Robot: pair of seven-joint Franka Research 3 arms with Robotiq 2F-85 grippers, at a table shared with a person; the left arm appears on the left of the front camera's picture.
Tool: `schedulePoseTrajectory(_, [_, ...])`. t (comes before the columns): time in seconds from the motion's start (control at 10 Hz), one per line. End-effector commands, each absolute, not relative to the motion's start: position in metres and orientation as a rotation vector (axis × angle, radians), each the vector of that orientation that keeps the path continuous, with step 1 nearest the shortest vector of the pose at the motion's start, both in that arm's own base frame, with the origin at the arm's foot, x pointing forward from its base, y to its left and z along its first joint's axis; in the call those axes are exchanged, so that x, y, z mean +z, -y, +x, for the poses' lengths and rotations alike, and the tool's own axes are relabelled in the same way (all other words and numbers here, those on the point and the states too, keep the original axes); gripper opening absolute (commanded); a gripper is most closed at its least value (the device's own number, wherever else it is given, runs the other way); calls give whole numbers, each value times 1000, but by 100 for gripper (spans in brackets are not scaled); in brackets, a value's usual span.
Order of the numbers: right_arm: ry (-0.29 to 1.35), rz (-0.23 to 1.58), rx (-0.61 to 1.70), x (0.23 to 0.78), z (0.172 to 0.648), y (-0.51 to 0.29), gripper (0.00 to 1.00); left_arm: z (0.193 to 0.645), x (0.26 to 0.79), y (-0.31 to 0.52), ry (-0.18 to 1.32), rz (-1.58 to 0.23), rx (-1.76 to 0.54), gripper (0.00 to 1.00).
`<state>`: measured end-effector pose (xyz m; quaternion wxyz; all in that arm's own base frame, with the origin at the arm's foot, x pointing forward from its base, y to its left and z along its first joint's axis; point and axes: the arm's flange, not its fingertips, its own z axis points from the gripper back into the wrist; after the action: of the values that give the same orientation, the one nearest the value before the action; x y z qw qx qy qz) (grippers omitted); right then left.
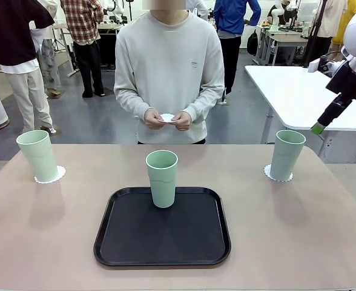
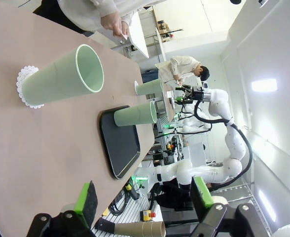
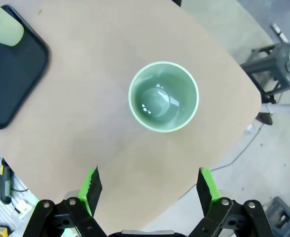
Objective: Place coasters on the table and set cups on them.
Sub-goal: Take one Reusable plastic cup from the Flat Tray and place it on a coaster set by the human.
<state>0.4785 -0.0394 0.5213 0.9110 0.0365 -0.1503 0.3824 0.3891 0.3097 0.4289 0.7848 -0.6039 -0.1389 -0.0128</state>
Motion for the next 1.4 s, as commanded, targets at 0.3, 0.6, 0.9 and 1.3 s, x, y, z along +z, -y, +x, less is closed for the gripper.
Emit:
schedulePoseTrajectory(0.3, [320,57,782,518,476,38,100,390,432,-310,309,-1307,-13,100])
schedulePoseTrajectory(0.6, [375,344,706,529,483,77,100,390,432,-310,309,-1307,-13,100])
schedulePoseTrajectory(0.9, [297,854,391,527,463,187,100,390,432,-310,309,-1307,-13,100])
schedulePoseTrajectory(1.3, [272,1028,75,468,418,260,100,390,432,-310,309,-1307,-13,100])
